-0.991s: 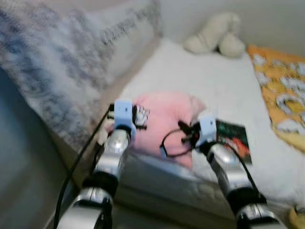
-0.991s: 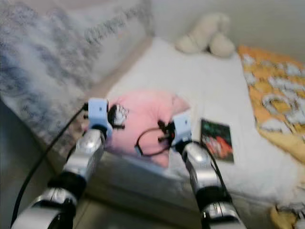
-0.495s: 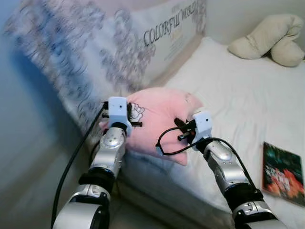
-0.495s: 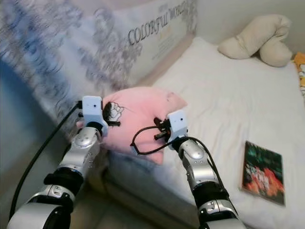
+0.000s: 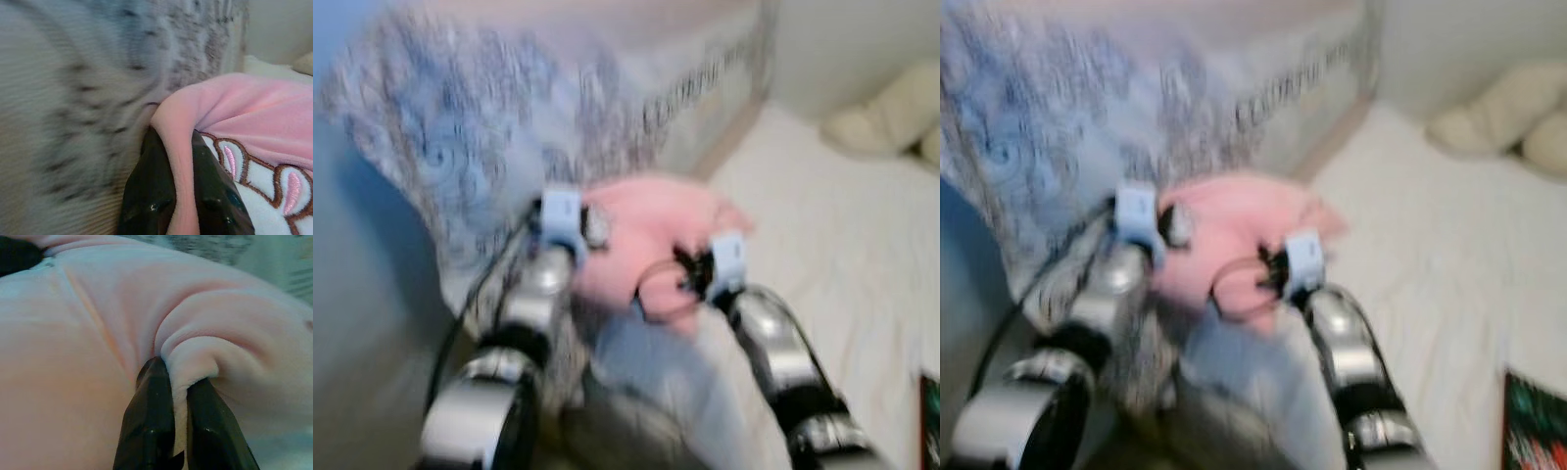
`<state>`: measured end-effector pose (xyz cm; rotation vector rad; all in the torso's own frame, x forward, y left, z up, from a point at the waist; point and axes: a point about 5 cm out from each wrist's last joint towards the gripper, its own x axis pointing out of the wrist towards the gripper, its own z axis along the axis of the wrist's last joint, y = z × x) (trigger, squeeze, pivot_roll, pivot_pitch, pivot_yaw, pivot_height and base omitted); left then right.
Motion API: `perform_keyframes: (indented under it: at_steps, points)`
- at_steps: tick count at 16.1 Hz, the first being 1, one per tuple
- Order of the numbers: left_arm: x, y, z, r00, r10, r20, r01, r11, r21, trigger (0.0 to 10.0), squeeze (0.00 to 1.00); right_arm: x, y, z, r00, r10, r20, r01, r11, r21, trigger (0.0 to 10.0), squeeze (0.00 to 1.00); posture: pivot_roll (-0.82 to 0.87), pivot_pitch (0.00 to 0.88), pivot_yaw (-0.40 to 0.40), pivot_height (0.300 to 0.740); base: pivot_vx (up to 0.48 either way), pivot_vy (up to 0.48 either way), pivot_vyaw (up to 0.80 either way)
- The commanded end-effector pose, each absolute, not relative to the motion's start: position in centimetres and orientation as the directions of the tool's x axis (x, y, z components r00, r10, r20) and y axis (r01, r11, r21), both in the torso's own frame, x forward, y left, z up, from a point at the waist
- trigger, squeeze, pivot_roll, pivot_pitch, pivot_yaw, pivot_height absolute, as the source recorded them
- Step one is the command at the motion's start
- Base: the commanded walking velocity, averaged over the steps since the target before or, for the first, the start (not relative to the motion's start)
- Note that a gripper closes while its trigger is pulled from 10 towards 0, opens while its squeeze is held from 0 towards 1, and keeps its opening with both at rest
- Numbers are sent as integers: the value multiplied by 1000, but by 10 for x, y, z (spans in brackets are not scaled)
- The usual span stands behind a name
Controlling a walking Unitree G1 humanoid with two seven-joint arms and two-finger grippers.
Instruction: Clean up the room
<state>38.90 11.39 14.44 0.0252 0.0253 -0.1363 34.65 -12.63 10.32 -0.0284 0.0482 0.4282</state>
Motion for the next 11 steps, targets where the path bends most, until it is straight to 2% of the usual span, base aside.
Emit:
perform_keyframes:
  at_steps: [1,2,5,7,11]
  points:
    - [396,104,155,987,-156,-37,155,987,-28,10000,0,351,-158,99,954,281,-107,-290,953,-85,10000,0,39,19,-28,740,480,0,0]
    - [397,99,154,986,-156,-67,153,987,-48,10000,0,354,-165,98,960,243,-137,-260,957,-130,10000,0,32,31,-30,740,480,0,0]
    - [398,82,157,981,-168,-97,159,982,-99,10000,0,360,-179,105,966,213,-145,-243,941,-236,10000,0,-8,88,-26,740,0,0,0]
    - [400,64,170,981,-185,-51,185,983,-2,10000,0,368,-193,113,981,140,-134,-174,941,-291,10000,0,-82,174,-29,740,0,0,0]
    - [397,64,161,986,-150,-76,154,987,53,10000,0,367,-187,102,973,134,-188,-197,905,-378,10000,0,-112,240,-36,740,0,0,0]
